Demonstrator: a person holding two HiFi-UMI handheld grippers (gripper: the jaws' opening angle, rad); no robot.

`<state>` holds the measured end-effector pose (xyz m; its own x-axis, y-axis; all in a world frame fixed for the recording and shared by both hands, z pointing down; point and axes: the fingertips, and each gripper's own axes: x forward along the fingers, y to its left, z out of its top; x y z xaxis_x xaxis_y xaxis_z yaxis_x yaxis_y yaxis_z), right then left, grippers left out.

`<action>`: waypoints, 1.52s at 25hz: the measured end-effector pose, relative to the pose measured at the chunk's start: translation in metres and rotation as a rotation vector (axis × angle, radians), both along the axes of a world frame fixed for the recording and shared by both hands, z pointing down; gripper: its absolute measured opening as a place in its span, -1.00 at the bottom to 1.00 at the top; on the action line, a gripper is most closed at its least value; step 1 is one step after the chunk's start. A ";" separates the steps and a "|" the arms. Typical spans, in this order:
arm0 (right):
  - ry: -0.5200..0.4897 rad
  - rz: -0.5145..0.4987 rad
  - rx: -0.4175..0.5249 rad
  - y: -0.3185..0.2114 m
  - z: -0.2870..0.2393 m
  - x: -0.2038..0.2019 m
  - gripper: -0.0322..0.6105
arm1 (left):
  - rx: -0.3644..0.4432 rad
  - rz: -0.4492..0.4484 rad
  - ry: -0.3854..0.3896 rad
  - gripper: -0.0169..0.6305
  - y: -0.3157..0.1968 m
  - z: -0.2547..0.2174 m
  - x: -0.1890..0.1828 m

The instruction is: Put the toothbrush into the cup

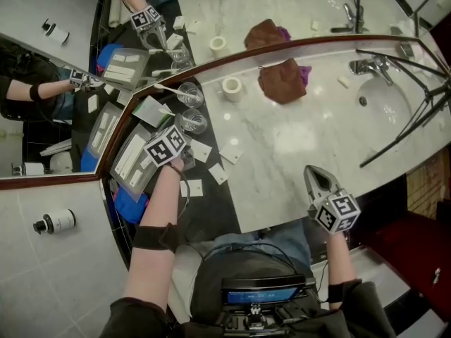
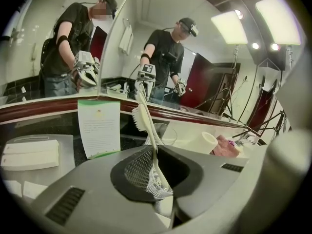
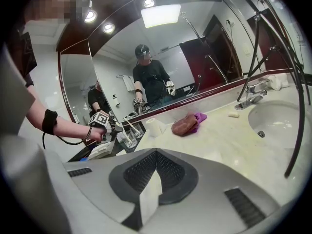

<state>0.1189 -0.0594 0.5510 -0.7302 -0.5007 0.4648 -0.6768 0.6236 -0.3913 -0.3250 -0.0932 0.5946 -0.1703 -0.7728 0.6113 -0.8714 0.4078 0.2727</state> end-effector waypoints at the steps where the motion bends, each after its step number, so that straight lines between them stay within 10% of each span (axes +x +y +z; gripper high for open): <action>1: -0.003 -0.002 0.000 0.000 0.000 -0.002 -0.87 | 0.004 0.000 -0.003 -0.85 0.000 -0.002 0.000; 16: -0.039 -0.021 0.011 -0.002 -0.005 -0.013 -0.87 | 0.064 0.157 -0.150 -0.85 -0.015 -0.079 0.008; 28: -0.045 0.002 0.011 0.001 -0.006 0.001 -0.87 | -0.054 0.770 -0.432 -0.86 -0.025 -0.132 0.149; 38: -0.041 0.047 -0.004 0.002 0.002 0.022 -0.87 | -0.319 1.192 -0.638 -0.86 -0.011 -0.030 0.285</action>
